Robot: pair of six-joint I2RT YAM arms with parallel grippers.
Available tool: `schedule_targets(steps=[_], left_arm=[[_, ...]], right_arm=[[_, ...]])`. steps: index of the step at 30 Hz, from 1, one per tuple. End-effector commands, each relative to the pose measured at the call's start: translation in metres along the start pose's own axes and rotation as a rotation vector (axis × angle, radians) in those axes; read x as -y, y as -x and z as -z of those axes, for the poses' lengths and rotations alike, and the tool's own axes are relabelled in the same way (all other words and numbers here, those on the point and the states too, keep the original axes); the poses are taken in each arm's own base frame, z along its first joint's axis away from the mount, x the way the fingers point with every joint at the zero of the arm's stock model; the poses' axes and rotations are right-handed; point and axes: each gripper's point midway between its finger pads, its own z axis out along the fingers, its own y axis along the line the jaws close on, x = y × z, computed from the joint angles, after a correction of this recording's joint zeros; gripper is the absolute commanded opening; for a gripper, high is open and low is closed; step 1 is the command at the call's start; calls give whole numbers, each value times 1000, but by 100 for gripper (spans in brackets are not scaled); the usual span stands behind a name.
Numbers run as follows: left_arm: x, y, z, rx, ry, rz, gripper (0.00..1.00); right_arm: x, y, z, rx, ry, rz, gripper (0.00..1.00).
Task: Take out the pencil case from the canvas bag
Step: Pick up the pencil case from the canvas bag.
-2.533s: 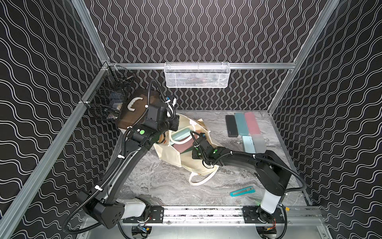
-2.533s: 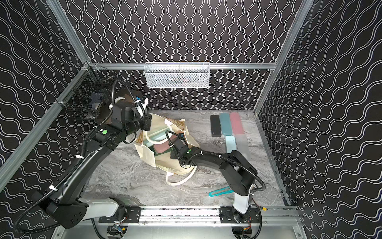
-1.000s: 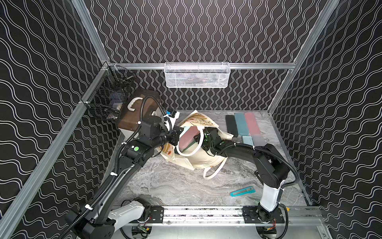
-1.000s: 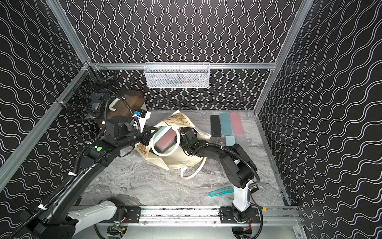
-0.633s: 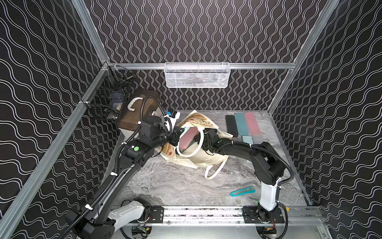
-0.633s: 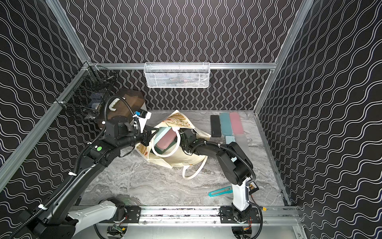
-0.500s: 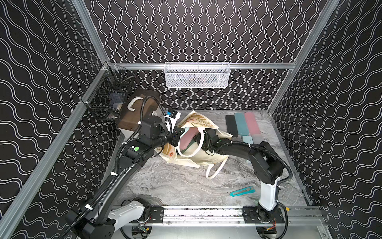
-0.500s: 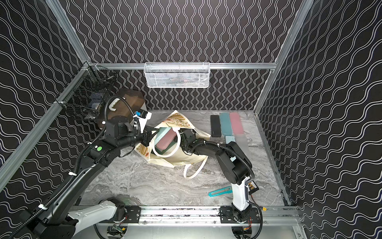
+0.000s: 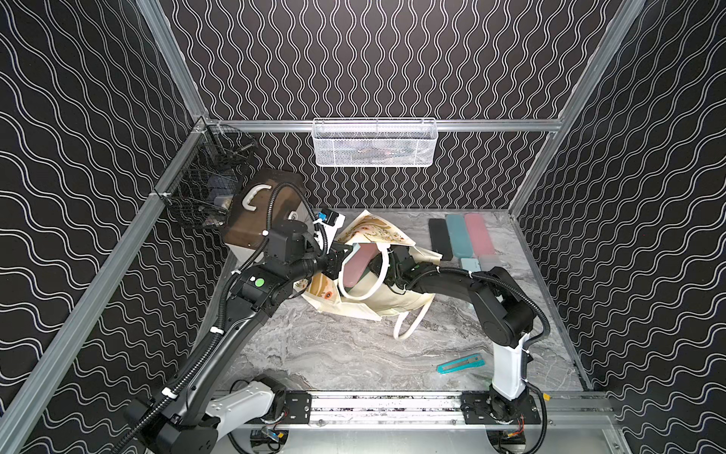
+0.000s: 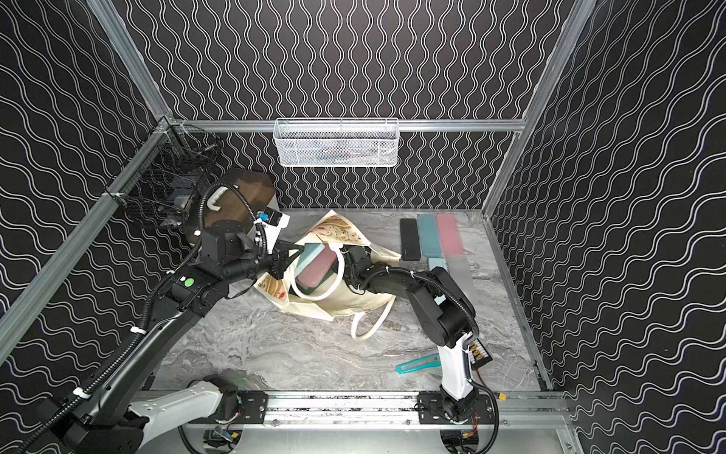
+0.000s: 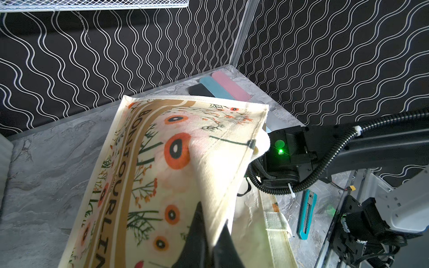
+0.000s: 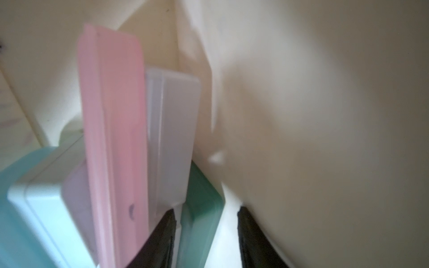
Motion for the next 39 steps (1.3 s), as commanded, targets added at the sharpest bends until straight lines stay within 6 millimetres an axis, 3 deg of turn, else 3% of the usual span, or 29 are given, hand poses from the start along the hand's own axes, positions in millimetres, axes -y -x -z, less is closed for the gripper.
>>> schedule_targets(steps=[1, 12, 20, 26, 31, 39], left_arm=[[11, 23, 7, 89, -42, -70, 0], [4, 20, 1, 72, -14, -89, 0], [4, 20, 1, 71, -13, -92, 0], [5, 19, 2, 74, -21, -90, 0], [7, 19, 4, 77, -28, -89, 0], [15, 17, 3, 77, -73, -84, 0]], right_arm=[[2, 10, 11, 39, -30, 14, 40], [-47, 13, 75, 128, 77, 214, 24], [-53, 14, 103, 177, 60, 309, 21], [-28, 13, 98, 164, -43, 244, 22], [-15, 10, 86, 142, -99, 190, 49], [-8, 8, 67, 110, -121, 154, 58]])
